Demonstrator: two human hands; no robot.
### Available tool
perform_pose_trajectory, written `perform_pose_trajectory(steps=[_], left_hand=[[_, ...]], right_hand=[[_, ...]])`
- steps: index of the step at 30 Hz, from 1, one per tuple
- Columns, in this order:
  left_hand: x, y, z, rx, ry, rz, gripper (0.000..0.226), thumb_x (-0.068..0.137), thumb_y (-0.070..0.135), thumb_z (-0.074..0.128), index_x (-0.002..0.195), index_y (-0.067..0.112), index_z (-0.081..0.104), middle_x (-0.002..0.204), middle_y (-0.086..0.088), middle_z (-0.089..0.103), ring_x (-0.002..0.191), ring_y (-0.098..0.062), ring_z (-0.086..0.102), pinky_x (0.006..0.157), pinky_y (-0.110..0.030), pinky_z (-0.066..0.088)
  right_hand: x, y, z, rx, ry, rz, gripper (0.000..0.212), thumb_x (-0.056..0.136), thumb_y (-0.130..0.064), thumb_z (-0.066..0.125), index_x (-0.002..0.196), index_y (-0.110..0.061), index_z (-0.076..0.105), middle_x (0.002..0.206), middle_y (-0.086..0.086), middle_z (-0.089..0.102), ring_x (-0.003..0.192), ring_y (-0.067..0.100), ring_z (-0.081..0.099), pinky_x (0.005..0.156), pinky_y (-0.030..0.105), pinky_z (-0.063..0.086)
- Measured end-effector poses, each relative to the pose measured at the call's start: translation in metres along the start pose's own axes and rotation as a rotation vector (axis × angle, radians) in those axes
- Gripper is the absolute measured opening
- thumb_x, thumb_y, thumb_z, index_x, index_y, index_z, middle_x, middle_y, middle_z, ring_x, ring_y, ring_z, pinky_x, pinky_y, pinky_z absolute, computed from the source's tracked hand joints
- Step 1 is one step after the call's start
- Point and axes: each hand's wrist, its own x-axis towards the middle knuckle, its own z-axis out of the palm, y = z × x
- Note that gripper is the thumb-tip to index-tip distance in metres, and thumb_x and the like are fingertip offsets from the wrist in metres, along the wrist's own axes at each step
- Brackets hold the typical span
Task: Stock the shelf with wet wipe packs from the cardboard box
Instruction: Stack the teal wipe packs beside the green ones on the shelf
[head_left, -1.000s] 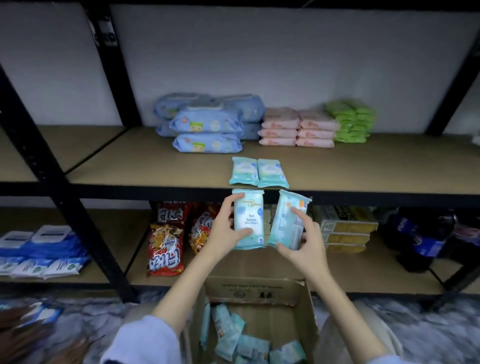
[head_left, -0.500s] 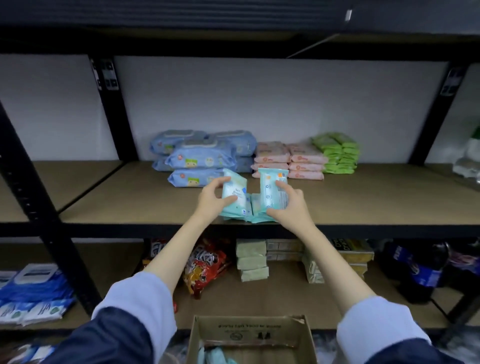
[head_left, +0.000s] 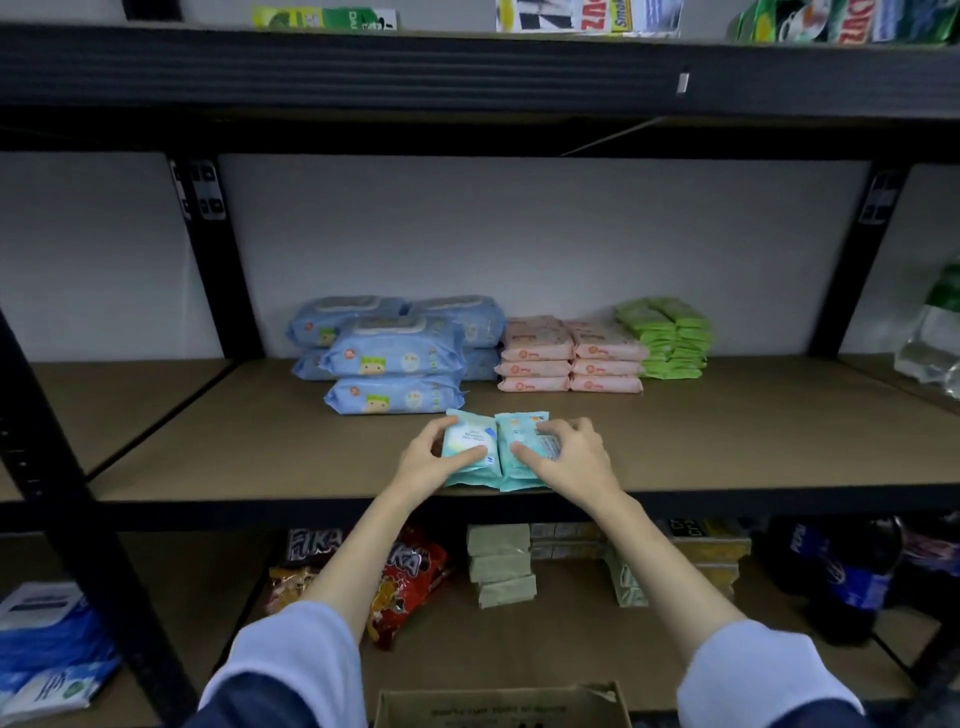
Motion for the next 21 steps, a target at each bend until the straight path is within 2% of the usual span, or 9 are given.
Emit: perform_pose_trajectory(steps=[2,4,7,10,13,15,17,18,21], left_hand=[[-0.001,-0.002,0.0,0.019,0.017,0.015,0.054,0.072,0.034,0.078,0.12,0.024,0.055,0.12,0.002,0.057,0.11,-0.014,0.052,0.097,-0.028,0.043],[-0.002,-0.004,-0.001,0.031,0.017,0.023,0.054,0.07,0.04,0.078,0.118,0.027,0.057,0.118,0.003,0.058,0.11,-0.014,0.053,0.096,-0.028,0.043],[-0.002,-0.006,-0.002,0.051,0.022,0.03,0.05,0.068,0.042,0.078,0.112,0.033,0.057,0.116,0.004,0.06,0.109,-0.014,0.054,0.095,-0.028,0.044],[-0.001,-0.006,-0.002,0.048,0.027,0.036,0.047,0.069,0.04,0.079,0.11,0.035,0.057,0.115,0.004,0.06,0.108,-0.014,0.055,0.094,-0.027,0.044],[0.0,-0.008,-0.004,0.047,0.017,0.039,0.046,0.071,0.038,0.077,0.112,0.033,0.057,0.115,0.004,0.06,0.109,-0.013,0.054,0.094,-0.028,0.044],[0.0,-0.008,-0.004,0.043,0.011,0.037,0.05,0.068,0.043,0.078,0.112,0.034,0.057,0.116,0.004,0.059,0.109,-0.013,0.054,0.094,-0.028,0.044],[0.0,-0.007,-0.004,0.032,0.011,0.034,0.052,0.065,0.045,0.079,0.111,0.034,0.057,0.116,0.004,0.059,0.109,-0.013,0.054,0.093,-0.027,0.044],[0.0,-0.007,-0.004,0.026,0.009,0.034,0.051,0.066,0.043,0.079,0.111,0.034,0.057,0.117,0.004,0.059,0.109,-0.013,0.054,0.092,-0.026,0.044],[0.0,-0.006,-0.004,0.025,0.005,0.035,0.048,0.069,0.038,0.079,0.112,0.032,0.058,0.118,0.002,0.059,0.109,-0.013,0.054,0.089,-0.023,0.043]], right_hand=[[0.001,-0.005,0.002,-0.086,0.071,-0.005,0.066,0.076,-0.061,0.06,0.127,-0.02,0.05,0.125,0.01,0.042,0.118,0.029,0.042,0.099,0.039,0.034],[0.005,-0.013,0.002,-0.125,0.071,-0.016,0.071,0.072,-0.063,0.062,0.128,-0.021,0.048,0.124,0.009,0.043,0.117,0.03,0.042,0.097,0.04,0.036],[0.012,-0.021,0.001,-0.132,-0.013,0.001,0.069,0.072,-0.046,0.071,0.13,-0.02,0.045,0.126,0.01,0.043,0.118,0.032,0.042,0.097,0.039,0.037],[0.02,-0.02,-0.004,-0.025,-0.048,0.014,0.059,0.073,-0.026,0.069,0.128,-0.021,0.047,0.123,0.012,0.048,0.116,0.032,0.047,0.097,0.035,0.04],[0.026,-0.014,-0.016,0.274,0.027,0.031,0.038,0.081,-0.018,0.06,0.118,-0.022,0.06,0.125,0.005,0.058,0.115,0.023,0.052,0.097,0.028,0.04],[0.029,-0.009,-0.027,0.668,0.044,0.14,0.031,0.086,-0.009,0.049,0.106,-0.023,0.068,0.124,0.005,0.059,0.112,0.023,0.053,0.095,0.034,0.042],[0.029,-0.007,-0.034,1.09,-0.05,0.256,0.032,0.088,-0.004,0.044,0.101,-0.019,0.069,0.114,0.014,0.062,0.101,0.028,0.058,0.083,0.039,0.048],[0.029,-0.006,-0.036,1.206,-0.092,0.287,0.029,0.09,-0.006,0.044,0.106,-0.015,0.067,0.109,0.016,0.063,0.094,0.029,0.06,0.076,0.039,0.049],[0.024,-0.003,-0.027,1.157,-0.087,0.282,0.028,0.092,-0.008,0.045,0.115,-0.006,0.06,0.107,0.016,0.061,0.082,0.022,0.059,0.063,0.032,0.048]])
